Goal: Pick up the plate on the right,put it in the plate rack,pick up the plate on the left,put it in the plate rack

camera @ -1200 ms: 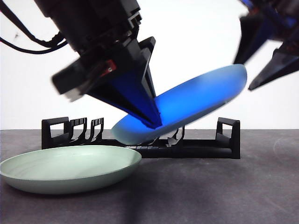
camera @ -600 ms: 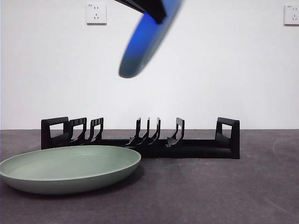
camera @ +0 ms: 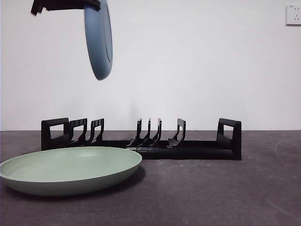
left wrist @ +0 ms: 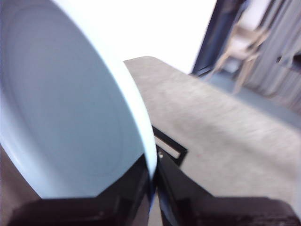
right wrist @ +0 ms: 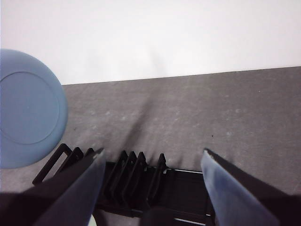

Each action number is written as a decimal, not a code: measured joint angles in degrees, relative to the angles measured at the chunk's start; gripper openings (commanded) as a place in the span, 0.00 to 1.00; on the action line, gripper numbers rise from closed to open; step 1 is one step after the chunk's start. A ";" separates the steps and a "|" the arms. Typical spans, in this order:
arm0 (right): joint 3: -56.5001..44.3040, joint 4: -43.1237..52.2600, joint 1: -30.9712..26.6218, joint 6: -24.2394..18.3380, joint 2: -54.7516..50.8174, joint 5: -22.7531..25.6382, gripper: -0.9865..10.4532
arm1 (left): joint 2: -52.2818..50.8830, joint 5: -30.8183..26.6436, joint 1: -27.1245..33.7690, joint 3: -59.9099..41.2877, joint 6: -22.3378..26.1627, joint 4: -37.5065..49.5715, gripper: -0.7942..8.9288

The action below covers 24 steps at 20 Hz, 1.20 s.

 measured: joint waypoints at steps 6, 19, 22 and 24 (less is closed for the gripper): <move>0.00 -0.24 0.00 0.00 0.90 0.02 0.39 | 6.56 1.66 5.29 0.00 -1.84 -0.37 0.07; 0.00 -0.46 0.00 0.00 2.12 0.00 0.38 | 14.21 1.29 5.81 0.00 4.66 -8.24 0.09; 0.00 -0.44 0.00 0.00 2.32 0.00 0.38 | 14.21 -2.32 4.98 0.00 6.78 -9.20 0.24; 0.00 -0.46 0.00 0.00 2.62 0.00 0.38 | 14.19 -3.80 4.90 0.00 7.56 -10.19 0.39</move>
